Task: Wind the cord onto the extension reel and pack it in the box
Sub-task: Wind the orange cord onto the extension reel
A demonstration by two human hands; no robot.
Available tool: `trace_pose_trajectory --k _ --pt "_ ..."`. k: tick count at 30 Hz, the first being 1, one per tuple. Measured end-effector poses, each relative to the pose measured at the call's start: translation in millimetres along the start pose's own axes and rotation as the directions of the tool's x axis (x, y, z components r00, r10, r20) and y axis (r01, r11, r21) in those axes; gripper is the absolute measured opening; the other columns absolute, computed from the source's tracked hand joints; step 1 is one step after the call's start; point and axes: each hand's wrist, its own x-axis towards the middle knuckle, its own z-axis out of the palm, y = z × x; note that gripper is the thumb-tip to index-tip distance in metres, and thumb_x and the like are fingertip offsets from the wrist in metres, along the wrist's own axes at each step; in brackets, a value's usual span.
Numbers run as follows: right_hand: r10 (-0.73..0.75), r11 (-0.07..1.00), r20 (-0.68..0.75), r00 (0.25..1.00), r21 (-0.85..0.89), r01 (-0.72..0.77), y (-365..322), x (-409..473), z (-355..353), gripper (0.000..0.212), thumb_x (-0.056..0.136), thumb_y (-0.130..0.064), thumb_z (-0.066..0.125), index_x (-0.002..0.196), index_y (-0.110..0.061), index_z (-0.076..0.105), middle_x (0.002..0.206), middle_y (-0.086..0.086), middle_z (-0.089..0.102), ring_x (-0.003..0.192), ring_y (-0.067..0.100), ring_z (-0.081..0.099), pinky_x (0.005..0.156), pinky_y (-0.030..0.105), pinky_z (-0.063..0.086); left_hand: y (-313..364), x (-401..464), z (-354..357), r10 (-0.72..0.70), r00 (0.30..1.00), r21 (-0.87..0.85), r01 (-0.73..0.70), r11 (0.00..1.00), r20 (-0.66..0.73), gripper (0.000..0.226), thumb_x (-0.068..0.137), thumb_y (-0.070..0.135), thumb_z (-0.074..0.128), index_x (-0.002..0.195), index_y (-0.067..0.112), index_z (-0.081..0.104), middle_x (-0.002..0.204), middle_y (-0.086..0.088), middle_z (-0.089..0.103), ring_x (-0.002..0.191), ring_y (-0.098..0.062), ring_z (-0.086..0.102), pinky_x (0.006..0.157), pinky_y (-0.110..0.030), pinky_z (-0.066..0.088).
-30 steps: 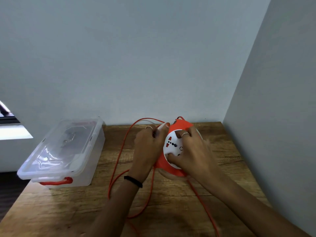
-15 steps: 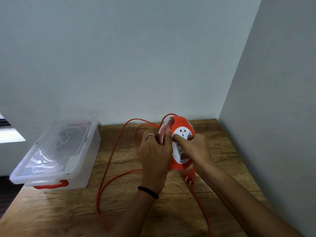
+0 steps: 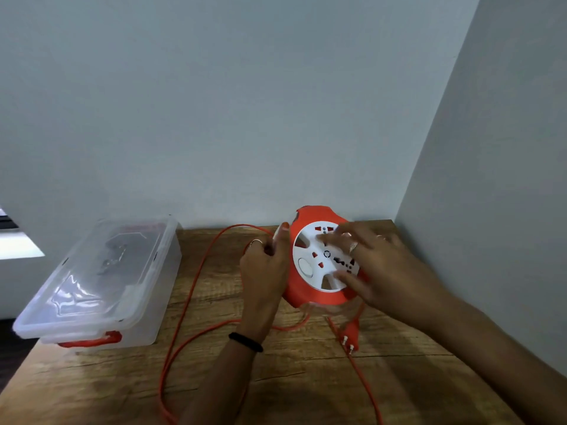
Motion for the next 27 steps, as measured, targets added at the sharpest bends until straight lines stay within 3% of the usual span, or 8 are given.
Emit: trace_pose_trajectory --k 2,4,8,13,20,23,25,27 --pt "-0.115 0.983 0.027 0.993 -0.138 0.117 -1.1 -0.7 4.9 0.057 0.077 -0.038 0.076 0.129 -0.027 0.058 0.127 0.008 0.063 0.098 0.029 0.069 0.076 0.05 0.054 3.3 4.3 -4.2 0.0 0.999 -0.024 0.001 1.0 0.048 0.058 0.087 0.054 0.055 0.066 -0.001 0.056 0.061 -0.009 0.061 0.055 -0.012 0.057 0.052 -0.023 0.045" --pt "-0.137 0.972 0.01 0.991 -0.194 0.136 -4.7 1.7 7.1 0.056 0.077 -0.037 0.077 0.129 -0.027 0.058 0.128 0.011 0.062 0.093 0.031 0.07 0.074 0.049 0.054 11.6 8.7 -8.4 0.037 0.997 -0.019 -0.036 0.999 0.067 0.052 0.089 0.048 0.056 0.059 0.005 0.05 0.054 -0.002 0.053 0.045 -0.003 0.047 0.047 -0.015 0.037" --pt "-0.089 0.99 -0.03 0.996 -0.114 0.085 -13.9 19.5 -6.4 0.064 0.076 -0.029 0.075 0.135 -0.023 0.05 0.13 0.016 0.056 0.074 0.031 0.069 0.074 0.049 0.052 40.2 24.1 -15.3 0.144 0.987 0.04 -0.147 0.988 0.077 0.05 0.088 0.048 0.057 0.059 0.01 0.043 0.056 -0.006 0.047 0.053 -0.015 0.045 0.056 -0.031 0.038" --pt "-0.018 1.0 0.0 1.0 0.004 0.018 -17.8 49.2 -41.0 0.065 0.081 -0.039 0.064 0.14 -0.028 0.041 0.147 0.001 0.029 0.098 0.025 0.062 0.095 0.048 0.041 75.8 46.6 -27.4 0.243 0.965 0.025 -0.247 0.969 0.102 0.055 0.088 0.05 0.057 0.055 0.013 0.034 0.051 -0.002 0.038 0.05 -0.016 0.039 0.051 -0.028 0.033" --pt "-0.058 0.998 0.029 0.998 0.016 0.058 -26.8 48.2 -65.5 0.063 0.081 -0.05 0.061 0.138 -0.03 0.044 0.145 -0.005 0.028 0.102 0.02 0.058 0.092 0.037 0.044 83.4 44.6 -40.1 0.252 0.951 -0.058 -0.246 0.968 0.176 0.069 0.073 0.068 0.055 0.06 0.001 0.043 0.056 -0.021 0.048 0.052 -0.023 0.049 0.054 -0.038 0.042" --pt "0.031 0.981 -0.176 0.984 0.194 0.004 -22.0 41.3 -72.2 0.045 0.086 -0.05 0.056 0.126 -0.029 0.058 0.129 -0.01 0.047 0.094 0.014 0.061 0.079 0.031 0.049 84.9 43.9 -49.4 0.252 0.944 -0.079 -0.241 0.967 0.211 0.076 0.069 0.071 0.054 0.061 -0.003 0.04 0.058 -0.024 0.045 0.053 -0.025 0.047 0.054 -0.044 0.043" --pt "0.131 0.969 -0.321 0.938 0.241 -0.053 -13.1 43.1 -66.9 0.041 0.089 -0.044 0.056 0.124 -0.024 0.059 0.125 -0.004 0.053 0.099 0.017 0.059 0.08 0.03 0.047 89.5 44.2 -55.6 0.25 0.93 -0.055 -0.244 0.968 0.268 0.078 0.068 0.072 0.054 0.063 -0.005 0.042 0.059 -0.024 0.046 0.054 -0.025 0.045 0.055 -0.046 0.042" --pt "0.268 0.92 -0.263 0.927 0.355 -0.165 -1.5 49.3 -56.5 0.05 0.089 -0.048 0.056 0.133 -0.024 0.05 0.128 0.0 0.051 0.108 0.019 0.055 0.084 0.03 0.045 94.7 44.4 -57.6 0.27 0.905 -0.011 -0.282 0.959 0.328 0.085 0.068 0.073 0.052 0.072 -0.011 0.048 0.069 -0.032 0.055 0.056 -0.034 0.051 0.06 -0.049 0.048"
